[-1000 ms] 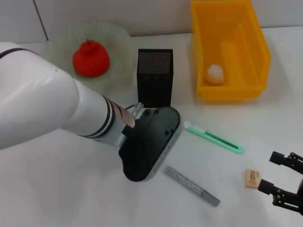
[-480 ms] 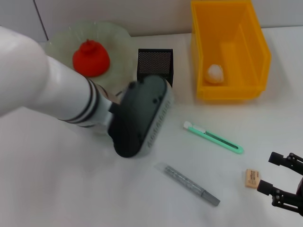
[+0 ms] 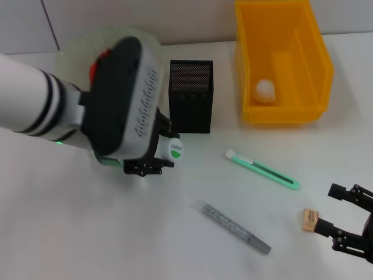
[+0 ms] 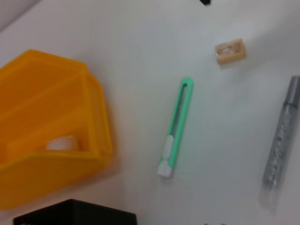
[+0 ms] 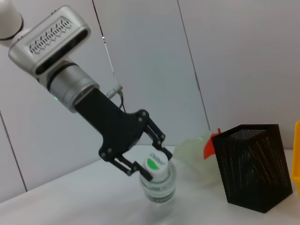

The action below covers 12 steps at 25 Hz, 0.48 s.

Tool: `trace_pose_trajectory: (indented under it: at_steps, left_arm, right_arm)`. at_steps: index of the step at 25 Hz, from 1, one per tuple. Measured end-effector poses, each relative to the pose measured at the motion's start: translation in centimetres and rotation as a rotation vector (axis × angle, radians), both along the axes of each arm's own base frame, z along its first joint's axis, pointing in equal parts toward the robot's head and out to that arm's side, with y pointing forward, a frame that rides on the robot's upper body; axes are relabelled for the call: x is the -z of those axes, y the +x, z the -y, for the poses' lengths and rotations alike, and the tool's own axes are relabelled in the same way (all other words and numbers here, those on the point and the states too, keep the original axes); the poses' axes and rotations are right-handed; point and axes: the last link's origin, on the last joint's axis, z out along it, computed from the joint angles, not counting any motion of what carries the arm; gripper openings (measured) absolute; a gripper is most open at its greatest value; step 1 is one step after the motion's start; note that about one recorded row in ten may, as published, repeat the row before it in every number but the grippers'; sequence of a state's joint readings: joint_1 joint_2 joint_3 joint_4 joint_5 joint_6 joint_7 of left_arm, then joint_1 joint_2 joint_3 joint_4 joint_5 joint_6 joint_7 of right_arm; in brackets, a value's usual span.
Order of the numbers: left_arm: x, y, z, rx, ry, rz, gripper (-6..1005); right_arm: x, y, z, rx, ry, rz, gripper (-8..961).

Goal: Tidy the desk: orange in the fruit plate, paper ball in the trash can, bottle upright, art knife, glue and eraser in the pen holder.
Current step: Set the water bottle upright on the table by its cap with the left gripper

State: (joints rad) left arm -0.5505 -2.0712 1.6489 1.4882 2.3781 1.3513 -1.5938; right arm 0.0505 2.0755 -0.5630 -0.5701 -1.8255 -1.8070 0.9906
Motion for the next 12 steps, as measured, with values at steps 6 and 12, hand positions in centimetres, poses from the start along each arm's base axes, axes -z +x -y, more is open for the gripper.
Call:
trace_pose_trajectory:
  at_steps: [6,12]
  left_arm:
    - [-2.7,-0.6,-0.2,-0.119,0.035,0.16,443]
    - [-5.0,-1.6,-0.7,-0.253,0.093,0.313,444]
  right_arm:
    - [0.0,-0.1,-0.2,-0.006,-0.001,-0.004,839]
    - [0.1,-0.3,-0.4,-0.012,-0.003,-0.007,838]
